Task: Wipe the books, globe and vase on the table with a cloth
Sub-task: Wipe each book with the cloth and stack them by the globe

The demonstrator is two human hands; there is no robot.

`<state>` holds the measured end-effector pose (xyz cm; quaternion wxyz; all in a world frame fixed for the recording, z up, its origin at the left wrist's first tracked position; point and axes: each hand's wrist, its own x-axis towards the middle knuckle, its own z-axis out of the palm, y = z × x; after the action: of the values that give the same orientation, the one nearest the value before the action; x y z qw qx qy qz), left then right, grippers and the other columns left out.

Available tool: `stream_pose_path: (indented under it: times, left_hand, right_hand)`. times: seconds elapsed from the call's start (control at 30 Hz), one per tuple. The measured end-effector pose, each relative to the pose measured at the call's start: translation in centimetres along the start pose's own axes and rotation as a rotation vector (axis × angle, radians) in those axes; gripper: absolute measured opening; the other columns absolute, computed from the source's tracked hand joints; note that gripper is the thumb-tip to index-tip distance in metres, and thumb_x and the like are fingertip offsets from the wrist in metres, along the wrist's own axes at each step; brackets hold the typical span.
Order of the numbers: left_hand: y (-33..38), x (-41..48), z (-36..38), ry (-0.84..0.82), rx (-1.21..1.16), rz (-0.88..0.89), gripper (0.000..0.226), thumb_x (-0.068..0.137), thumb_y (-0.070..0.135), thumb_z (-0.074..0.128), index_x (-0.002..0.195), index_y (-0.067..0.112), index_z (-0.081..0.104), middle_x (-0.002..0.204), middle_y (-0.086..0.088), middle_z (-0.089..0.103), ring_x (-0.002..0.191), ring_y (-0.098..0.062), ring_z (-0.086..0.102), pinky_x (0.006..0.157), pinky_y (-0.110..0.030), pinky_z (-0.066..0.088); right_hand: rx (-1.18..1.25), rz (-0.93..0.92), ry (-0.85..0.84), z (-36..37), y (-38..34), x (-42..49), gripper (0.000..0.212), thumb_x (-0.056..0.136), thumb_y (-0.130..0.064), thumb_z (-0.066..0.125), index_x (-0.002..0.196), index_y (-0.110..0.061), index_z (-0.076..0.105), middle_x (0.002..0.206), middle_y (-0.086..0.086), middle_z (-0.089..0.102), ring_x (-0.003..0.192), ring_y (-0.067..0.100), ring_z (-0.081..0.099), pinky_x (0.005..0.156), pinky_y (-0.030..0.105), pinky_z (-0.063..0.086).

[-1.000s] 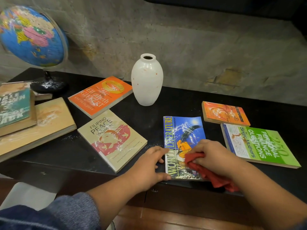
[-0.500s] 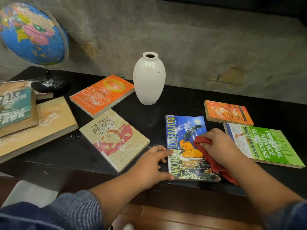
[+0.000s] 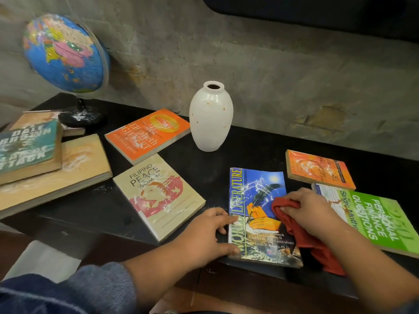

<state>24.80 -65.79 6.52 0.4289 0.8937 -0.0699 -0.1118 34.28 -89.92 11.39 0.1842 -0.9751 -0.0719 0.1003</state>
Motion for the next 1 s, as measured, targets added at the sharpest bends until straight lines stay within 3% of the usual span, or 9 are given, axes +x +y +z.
stream_pose_path:
  times: [0.1,0.2,0.3,0.47,0.63,0.8,0.9,1.0]
  left_hand:
    - [0.7,0.2,0.6,0.080,0.011,-0.067,0.067,0.067,0.036,0.083,0.128,0.036,0.056,0.122,0.017,0.042,0.083,0.000,0.053,0.084,-0.014,0.046]
    - [1.3,0.3,1.4,0.133,0.016,-0.133,0.066,0.067,0.031,0.084,0.126,0.036,0.057,0.121,0.017,0.043,0.081,-0.001,0.052,0.078,-0.011,0.043]
    - [2.0,0.1,2.0,0.168,0.027,-0.191,0.070,0.068,0.026,0.083,0.131,0.035,0.053,0.118,0.017,0.042,0.086,-0.004,0.051,0.073,-0.005,0.037]
    - [3.0,-0.2,2.7,0.218,-0.018,-0.307,0.079,0.070,0.021,0.081,0.137,0.034,0.042,0.124,0.012,0.049,0.098,-0.008,0.054,0.088,-0.021,0.045]
    - [3.5,-0.4,3.2,0.261,-0.056,-0.366,0.074,0.071,0.018,0.080,0.134,0.035,0.045,0.123,0.008,0.054,0.099,-0.007,0.054,0.090,-0.024,0.046]
    - [3.4,-0.5,3.2,0.248,-0.088,-0.359,0.072,0.073,0.015,0.079,0.134,0.034,0.045,0.124,0.007,0.054,0.099,-0.007,0.053,0.091,-0.023,0.045]
    - [3.2,-0.5,3.2,0.245,-0.111,-0.353,0.071,0.074,0.014,0.078,0.133,0.034,0.045,0.124,0.010,0.052,0.100,-0.008,0.052,0.088,-0.018,0.042]
    - [3.0,-0.5,3.3,0.243,-0.140,-0.352,0.071,0.074,0.013,0.077,0.132,0.036,0.044,0.124,0.011,0.051,0.099,-0.005,0.052,0.088,-0.016,0.041]
  right_hand:
    - [-0.017,-0.112,-0.006,0.3,0.1,1.3,0.025,0.090,-0.022,0.064,0.114,-0.021,0.068,0.101,-0.003,0.047,0.091,0.014,0.047,0.079,0.024,0.034]
    - [-0.032,-0.240,-0.108,-0.1,0.9,1.9,0.024,0.087,-0.023,0.068,0.111,-0.024,0.069,0.098,-0.005,0.050,0.093,0.013,0.050,0.079,0.023,0.034]
    - [-0.037,-0.271,-0.059,-0.7,1.9,2.7,0.021,0.086,-0.022,0.068,0.107,-0.021,0.071,0.101,0.001,0.054,0.099,0.021,0.055,0.078,0.025,0.035]
    - [-0.095,-0.450,-0.148,-0.4,2.5,2.8,0.025,0.086,-0.023,0.067,0.111,-0.024,0.069,0.104,-0.003,0.052,0.105,0.017,0.054,0.078,0.020,0.031]
    - [-0.109,-0.465,-0.103,-1.1,2.5,3.6,0.018,0.087,-0.022,0.065,0.104,-0.020,0.069,0.094,-0.003,0.048,0.097,0.019,0.054,0.072,0.023,0.029]
    - [-0.087,-0.533,-0.198,-1.2,2.8,3.9,0.018,0.085,-0.022,0.068,0.103,-0.023,0.069,0.086,-0.010,0.044,0.087,0.012,0.047,0.073,0.022,0.030]
    - [-0.076,-0.483,-0.111,-1.2,2.8,4.2,0.021,0.087,-0.021,0.066,0.108,-0.021,0.069,0.091,-0.007,0.046,0.090,0.013,0.047,0.072,0.021,0.027]
    - [-0.087,-0.518,-0.177,-0.9,3.0,3.9,0.019,0.087,-0.022,0.066,0.106,-0.021,0.068,0.100,-0.002,0.050,0.093,0.015,0.050,0.076,0.022,0.031]
